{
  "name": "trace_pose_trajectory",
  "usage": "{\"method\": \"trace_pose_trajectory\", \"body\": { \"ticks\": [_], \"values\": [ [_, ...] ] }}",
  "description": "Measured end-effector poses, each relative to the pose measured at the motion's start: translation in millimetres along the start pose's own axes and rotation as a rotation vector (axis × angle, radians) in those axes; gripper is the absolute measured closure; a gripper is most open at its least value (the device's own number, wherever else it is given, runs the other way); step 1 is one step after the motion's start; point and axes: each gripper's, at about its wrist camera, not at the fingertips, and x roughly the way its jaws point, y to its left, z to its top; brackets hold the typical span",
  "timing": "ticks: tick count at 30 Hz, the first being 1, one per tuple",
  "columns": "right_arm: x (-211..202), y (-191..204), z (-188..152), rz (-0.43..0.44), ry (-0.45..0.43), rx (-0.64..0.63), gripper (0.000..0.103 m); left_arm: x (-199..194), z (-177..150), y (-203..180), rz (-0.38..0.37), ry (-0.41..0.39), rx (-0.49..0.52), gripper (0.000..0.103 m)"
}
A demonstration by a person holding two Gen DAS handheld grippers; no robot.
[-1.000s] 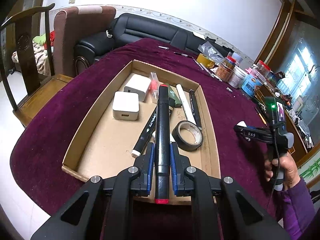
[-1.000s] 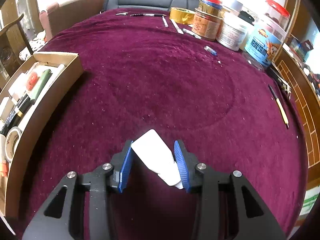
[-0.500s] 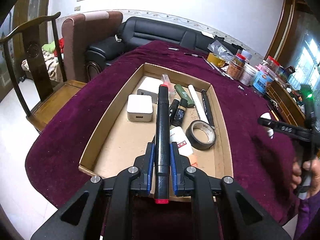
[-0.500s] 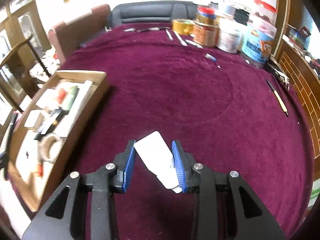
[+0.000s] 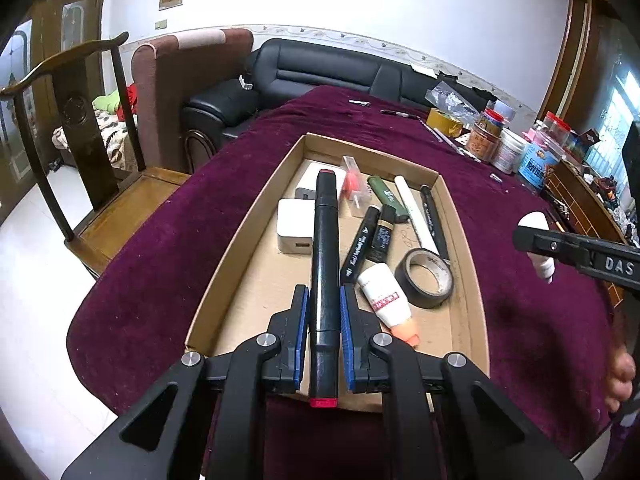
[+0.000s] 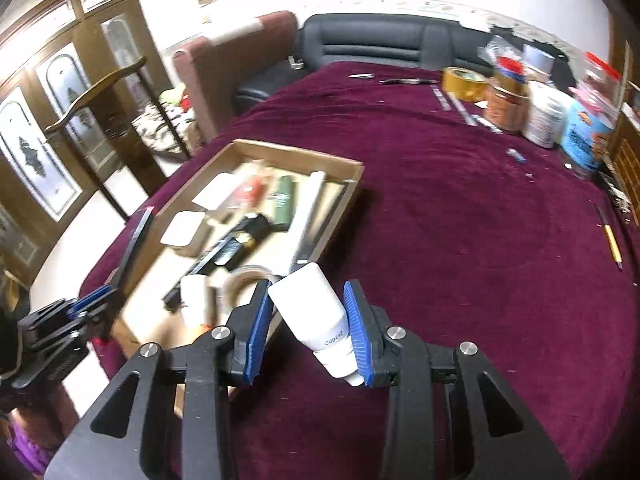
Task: Organize rigid objects
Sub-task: 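Hold the marker over the box with left tool while right tool carries the white bottle over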
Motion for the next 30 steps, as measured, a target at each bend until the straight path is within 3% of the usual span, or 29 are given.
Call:
{"method": "trace_pose_trajectory", "body": {
  "ticks": [11, 21, 25, 30],
  "values": [
    [29.5, 50.9, -5.8, 0.109, 0.075, -0.057, 0.068, 25.1, 0.0, 27.6, -0.034, 0.056, -0.062, 0.091],
    [69.7, 94.3, -21.4, 0.28, 0.215, -0.091, 0.068, 38.8, 1.8, 41.3, -0.048, 0.086, -0.094, 0.091],
    [83.5, 101.8, -26.3, 0.267, 0.25, -0.102, 0.068, 37.3, 1.3, 43.4, -0.052, 0.096, -0.1, 0.091],
    [92.0, 92.5, -22.3, 0.18, 0.241, -0.101, 0.068, 32.7, -1.2, 40.0, -0.105, 0.13, -0.098, 0.091]
  ]
}}
